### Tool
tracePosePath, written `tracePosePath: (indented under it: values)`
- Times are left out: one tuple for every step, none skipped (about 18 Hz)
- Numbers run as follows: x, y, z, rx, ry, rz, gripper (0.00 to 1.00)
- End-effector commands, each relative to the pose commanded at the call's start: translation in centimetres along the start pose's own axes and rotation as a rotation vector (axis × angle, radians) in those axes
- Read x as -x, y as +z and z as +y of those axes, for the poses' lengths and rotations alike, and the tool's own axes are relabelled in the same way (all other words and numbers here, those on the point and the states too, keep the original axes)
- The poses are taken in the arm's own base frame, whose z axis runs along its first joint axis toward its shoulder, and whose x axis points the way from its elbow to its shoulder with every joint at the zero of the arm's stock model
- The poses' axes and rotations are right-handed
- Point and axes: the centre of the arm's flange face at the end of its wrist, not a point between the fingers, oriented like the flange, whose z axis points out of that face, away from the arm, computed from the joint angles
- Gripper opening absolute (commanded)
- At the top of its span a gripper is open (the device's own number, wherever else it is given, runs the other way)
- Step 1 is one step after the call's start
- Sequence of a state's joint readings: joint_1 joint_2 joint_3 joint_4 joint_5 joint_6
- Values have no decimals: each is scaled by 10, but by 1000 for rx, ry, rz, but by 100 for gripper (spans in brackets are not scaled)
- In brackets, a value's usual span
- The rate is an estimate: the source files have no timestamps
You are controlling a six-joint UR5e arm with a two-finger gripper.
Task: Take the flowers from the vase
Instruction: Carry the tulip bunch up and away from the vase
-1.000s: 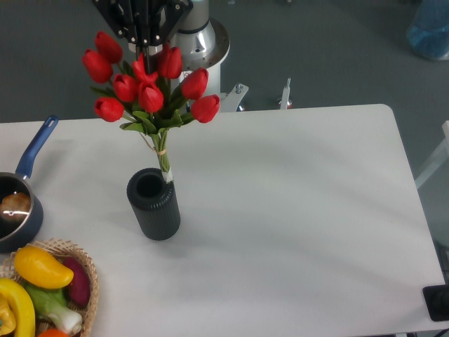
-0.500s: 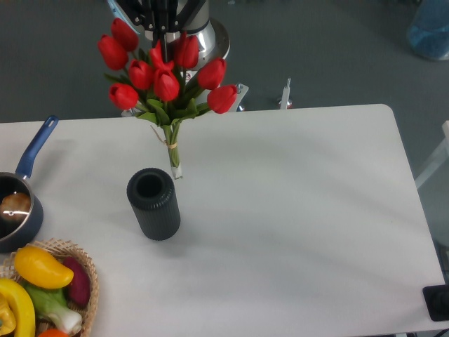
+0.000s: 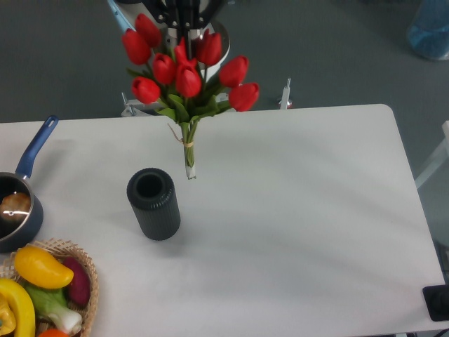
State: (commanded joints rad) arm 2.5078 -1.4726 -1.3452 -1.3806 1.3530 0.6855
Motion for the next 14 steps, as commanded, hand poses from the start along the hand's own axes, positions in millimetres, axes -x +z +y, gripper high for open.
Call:
tracePosePath:
  values:
    - [10, 8, 6, 15, -5, 2, 0]
    - [18, 18, 9, 30, -4, 5, 0]
    - [23, 25, 11, 41, -2, 12, 0]
    - [32, 33, 14, 55, -11, 13, 0]
    - [40, 36, 19, 63, -19, 10, 0]
    - [47, 42, 22, 72, -17, 12, 0]
    - [54, 51, 26, 86, -18, 19, 0]
    - [60, 56, 31, 96, -23, 20, 0]
    - [67, 65, 35, 110, -21, 27, 0]
    - [72, 71, 39, 120, -13, 31, 0]
    - [77, 75, 44, 131, -4, 33, 1]
    - [82, 76, 49, 137, 10, 32, 1]
    - [87, 79, 53, 150, 27, 33, 1]
    - [94, 85, 58, 170, 41, 38, 2]
